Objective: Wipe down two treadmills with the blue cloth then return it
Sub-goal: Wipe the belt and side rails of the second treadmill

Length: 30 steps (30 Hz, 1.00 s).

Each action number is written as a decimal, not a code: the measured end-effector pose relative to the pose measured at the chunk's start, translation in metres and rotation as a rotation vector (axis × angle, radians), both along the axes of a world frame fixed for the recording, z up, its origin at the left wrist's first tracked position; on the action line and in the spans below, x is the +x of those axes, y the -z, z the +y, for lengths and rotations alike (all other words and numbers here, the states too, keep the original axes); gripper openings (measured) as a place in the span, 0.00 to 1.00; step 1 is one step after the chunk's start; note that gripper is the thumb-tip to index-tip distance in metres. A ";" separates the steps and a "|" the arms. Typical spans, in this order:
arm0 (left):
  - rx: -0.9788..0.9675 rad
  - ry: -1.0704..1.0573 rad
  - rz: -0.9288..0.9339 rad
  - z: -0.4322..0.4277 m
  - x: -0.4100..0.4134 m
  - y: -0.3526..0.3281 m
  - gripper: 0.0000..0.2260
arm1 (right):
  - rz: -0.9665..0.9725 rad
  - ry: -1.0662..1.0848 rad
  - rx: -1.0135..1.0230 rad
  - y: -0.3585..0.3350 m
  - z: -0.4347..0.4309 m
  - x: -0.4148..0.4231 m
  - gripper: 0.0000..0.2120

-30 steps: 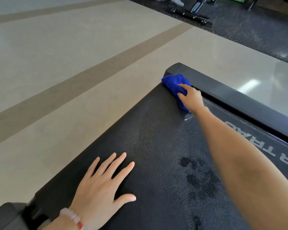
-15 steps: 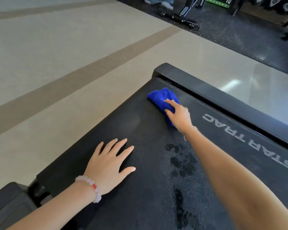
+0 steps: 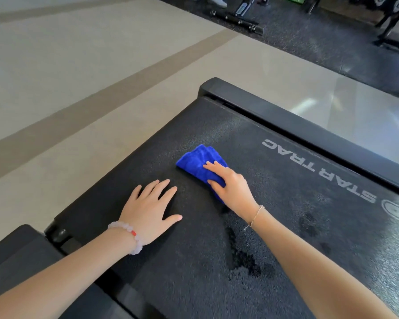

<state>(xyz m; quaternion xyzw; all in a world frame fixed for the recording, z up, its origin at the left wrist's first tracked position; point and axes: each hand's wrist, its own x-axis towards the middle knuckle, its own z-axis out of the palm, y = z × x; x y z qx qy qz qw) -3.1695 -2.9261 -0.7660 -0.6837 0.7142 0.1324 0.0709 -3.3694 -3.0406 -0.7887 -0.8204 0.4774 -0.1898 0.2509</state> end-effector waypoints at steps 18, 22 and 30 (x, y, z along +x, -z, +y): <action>-0.125 0.110 0.037 -0.047 -0.004 0.018 0.35 | 0.144 0.316 -0.032 -0.010 -0.171 -0.025 0.19; -0.138 0.100 0.030 -0.048 -0.004 0.020 0.30 | 0.174 0.367 -0.019 -0.013 -0.204 -0.037 0.20; -0.051 0.084 0.066 -0.051 -0.008 0.017 0.38 | 0.184 0.328 -0.022 -0.012 -0.203 -0.040 0.20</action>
